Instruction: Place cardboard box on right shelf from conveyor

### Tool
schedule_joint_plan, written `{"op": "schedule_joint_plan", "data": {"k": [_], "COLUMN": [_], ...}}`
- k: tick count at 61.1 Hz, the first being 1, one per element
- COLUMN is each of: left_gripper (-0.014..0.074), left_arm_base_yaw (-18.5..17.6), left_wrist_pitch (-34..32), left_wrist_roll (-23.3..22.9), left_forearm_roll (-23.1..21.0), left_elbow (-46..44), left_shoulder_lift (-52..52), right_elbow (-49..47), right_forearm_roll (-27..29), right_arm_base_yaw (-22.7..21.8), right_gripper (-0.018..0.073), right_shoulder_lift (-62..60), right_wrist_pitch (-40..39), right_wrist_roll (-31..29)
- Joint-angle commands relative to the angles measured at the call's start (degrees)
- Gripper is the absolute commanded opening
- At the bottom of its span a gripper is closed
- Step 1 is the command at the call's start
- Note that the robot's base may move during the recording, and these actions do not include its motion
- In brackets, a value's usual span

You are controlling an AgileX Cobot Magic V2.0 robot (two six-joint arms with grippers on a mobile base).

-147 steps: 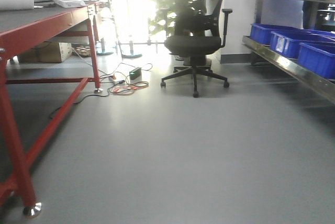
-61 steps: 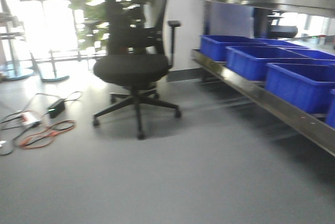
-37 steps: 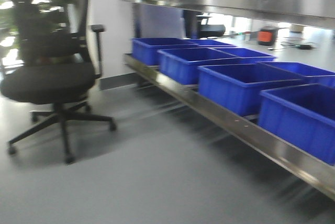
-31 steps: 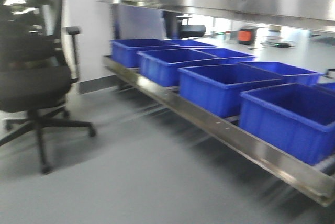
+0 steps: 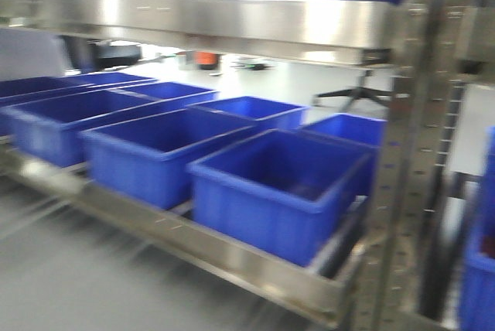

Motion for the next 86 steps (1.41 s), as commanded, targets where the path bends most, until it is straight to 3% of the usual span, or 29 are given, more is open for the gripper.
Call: {"op": "schedule_joint_plan", "data": {"k": [1, 73, 86], "left_gripper": [-0.0116, -0.0116, -0.0116], "left_arm_base_yaw": [-0.35, -0.47, 2.04], "left_wrist_pitch": [-5.04, -5.04, -5.04], "left_wrist_roll": [0.01, 0.01, 0.01], "left_forearm_roll": [-0.34, -0.34, -0.34], "left_elbow": [0.54, 0.54, 0.54], "left_shoulder_lift": [-0.82, -0.82, -0.82], "right_elbow": [-1.89, -1.89, -1.89], "right_forearm_roll": [-0.76, -0.76, -0.76], "right_arm_base_yaw": [-0.15, -0.15, -0.15], "right_gripper": [0.0195, 0.0195, 0.0195], "right_shoulder_lift": [0.43, 0.43, 0.43], "right_wrist_pitch": [-5.49, -5.49, -5.49], "right_wrist_roll": [-0.56, -0.56, -0.56]}}
